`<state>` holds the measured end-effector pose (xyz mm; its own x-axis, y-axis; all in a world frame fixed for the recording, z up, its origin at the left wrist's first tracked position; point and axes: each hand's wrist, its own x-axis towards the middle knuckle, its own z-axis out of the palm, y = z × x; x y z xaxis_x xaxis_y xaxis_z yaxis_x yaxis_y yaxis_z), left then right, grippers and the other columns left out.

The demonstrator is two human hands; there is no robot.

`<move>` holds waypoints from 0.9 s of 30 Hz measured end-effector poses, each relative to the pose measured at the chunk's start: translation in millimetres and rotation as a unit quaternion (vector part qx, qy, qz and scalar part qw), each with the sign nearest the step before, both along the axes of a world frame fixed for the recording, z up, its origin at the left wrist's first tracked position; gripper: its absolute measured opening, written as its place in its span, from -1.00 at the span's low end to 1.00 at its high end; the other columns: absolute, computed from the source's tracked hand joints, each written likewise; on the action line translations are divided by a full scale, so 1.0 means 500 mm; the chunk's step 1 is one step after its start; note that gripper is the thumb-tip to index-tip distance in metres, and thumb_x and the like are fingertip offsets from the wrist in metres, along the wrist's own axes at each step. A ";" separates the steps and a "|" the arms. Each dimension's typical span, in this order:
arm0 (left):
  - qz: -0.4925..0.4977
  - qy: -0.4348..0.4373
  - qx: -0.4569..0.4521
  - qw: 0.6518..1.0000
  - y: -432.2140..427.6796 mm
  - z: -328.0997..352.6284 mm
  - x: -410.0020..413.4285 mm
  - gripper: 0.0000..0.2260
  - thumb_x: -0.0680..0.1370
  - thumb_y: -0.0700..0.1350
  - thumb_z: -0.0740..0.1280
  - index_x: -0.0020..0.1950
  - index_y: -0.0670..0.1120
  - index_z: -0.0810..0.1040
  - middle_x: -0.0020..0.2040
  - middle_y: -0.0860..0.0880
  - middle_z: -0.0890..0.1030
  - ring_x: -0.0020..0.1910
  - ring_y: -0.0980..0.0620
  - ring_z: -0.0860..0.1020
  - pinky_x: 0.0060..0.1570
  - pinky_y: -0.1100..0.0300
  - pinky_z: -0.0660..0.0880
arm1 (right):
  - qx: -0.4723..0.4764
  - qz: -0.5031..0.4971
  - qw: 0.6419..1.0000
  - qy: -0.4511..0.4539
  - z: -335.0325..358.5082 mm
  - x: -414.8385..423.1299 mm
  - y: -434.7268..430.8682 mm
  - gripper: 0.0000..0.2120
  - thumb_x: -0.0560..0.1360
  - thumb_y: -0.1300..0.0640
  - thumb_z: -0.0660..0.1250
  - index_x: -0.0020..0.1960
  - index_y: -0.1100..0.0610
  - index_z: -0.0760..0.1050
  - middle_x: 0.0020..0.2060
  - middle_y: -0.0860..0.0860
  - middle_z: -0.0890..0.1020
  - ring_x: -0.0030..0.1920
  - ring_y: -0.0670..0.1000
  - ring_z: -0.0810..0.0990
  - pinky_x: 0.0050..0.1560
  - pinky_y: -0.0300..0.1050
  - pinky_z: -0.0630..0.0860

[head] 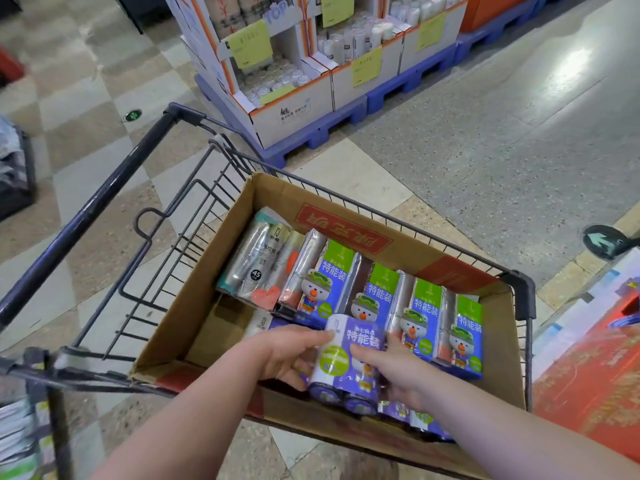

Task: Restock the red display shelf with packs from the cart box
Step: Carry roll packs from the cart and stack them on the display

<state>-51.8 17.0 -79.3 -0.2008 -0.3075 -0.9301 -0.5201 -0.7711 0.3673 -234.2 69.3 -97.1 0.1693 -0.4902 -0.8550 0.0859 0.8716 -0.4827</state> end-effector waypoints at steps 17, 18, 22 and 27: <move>-0.181 -0.400 -0.060 0.896 -0.079 -0.272 0.184 -0.15 0.35 0.24 0.47 0.41 -0.30 0.34 0.33 -0.18 0.51 0.22 -0.08 0.55 0.12 0.19 0.49 | 0.011 -0.117 0.987 0.112 -0.082 -0.112 0.077 -0.61 0.42 0.15 0.49 0.14 0.07 0.38 0.06 0.08 0.66 -0.03 0.08 0.67 -0.34 -0.19 0.55; -0.171 -0.400 -0.065 0.898 -0.077 -0.287 0.194 -0.04 0.27 0.30 0.49 0.42 -0.31 0.31 0.33 -0.18 0.50 0.24 -0.09 0.54 0.15 0.17 0.50 | 0.009 -0.122 0.986 0.110 -0.082 -0.113 0.078 -0.64 0.42 0.15 0.48 0.11 0.05 0.38 0.05 0.08 0.65 -0.04 0.07 0.67 -0.33 -0.18 0.55; -0.149 -0.387 -0.063 0.908 -0.080 -0.406 0.266 0.12 -0.09 0.33 0.53 0.34 -0.25 0.44 0.22 -0.16 0.59 0.11 -0.12 0.60 0.11 0.06 0.56 | 0.006 -0.129 0.986 0.106 -0.086 -0.115 0.078 -0.68 0.42 0.12 0.49 0.05 0.02 0.39 0.02 0.05 0.66 -0.11 0.04 0.68 -0.39 -0.22 0.53; -0.063 -0.302 -0.060 0.949 -0.066 -0.171 0.130 -0.72 0.45 -0.01 0.45 0.03 -0.15 0.51 -0.05 -0.15 0.60 -0.12 -0.07 0.55 -0.12 0.17 0.47 | -0.002 -0.125 0.987 0.097 -0.072 -0.109 0.056 -0.63 0.43 0.13 0.47 0.16 0.12 0.43 0.02 0.11 0.67 -0.08 0.10 0.69 -0.28 -0.15 0.59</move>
<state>13.3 -15.9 -164.9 0.3158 -0.4275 -0.8471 -0.7493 -0.6600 0.0538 -288.8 97.6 -133.3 -0.1245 -0.4996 -0.8573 0.2025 0.8330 -0.5149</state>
